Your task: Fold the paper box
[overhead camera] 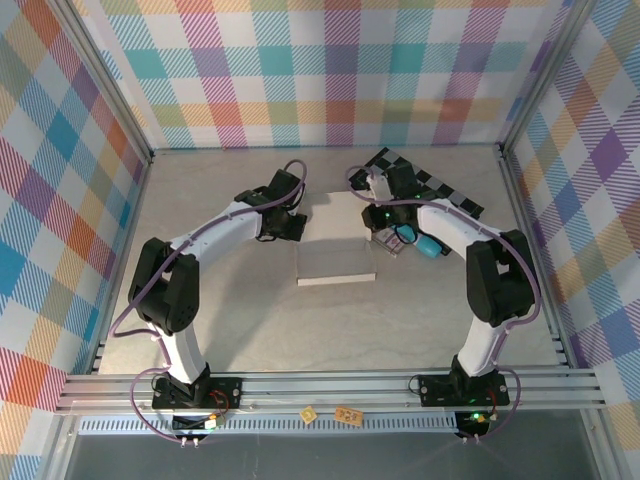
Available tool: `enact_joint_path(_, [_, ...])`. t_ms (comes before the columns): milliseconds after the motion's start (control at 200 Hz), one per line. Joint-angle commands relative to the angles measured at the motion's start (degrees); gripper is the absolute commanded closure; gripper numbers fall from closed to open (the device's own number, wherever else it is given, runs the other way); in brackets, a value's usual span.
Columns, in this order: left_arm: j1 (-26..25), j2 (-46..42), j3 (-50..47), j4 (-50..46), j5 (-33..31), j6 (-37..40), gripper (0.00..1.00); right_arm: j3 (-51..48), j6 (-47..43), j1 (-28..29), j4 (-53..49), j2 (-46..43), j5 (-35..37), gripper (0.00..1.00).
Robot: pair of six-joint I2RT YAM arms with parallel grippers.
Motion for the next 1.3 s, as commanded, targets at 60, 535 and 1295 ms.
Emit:
enact_joint_path(60, [0.5, 0.4, 2.7, -0.9, -1.5, -7.0, 1.0, -0.4, 3.7, 2.5, 1.5, -1.8, 8.6, 0.97])
enact_joint_path(535, [5.2, 0.2, -1.3, 21.8, -2.5, -15.9, 1.0, -1.0, 17.7, 9.7, 19.6, 0.5, 22.2, 1.0])
enact_joint_path(1295, [6.6, -8.5, -30.4, 59.4, 1.3, -12.1, 1.0, -20.1, 10.7, 11.2, 46.7, -1.1, 25.2, 1.0])
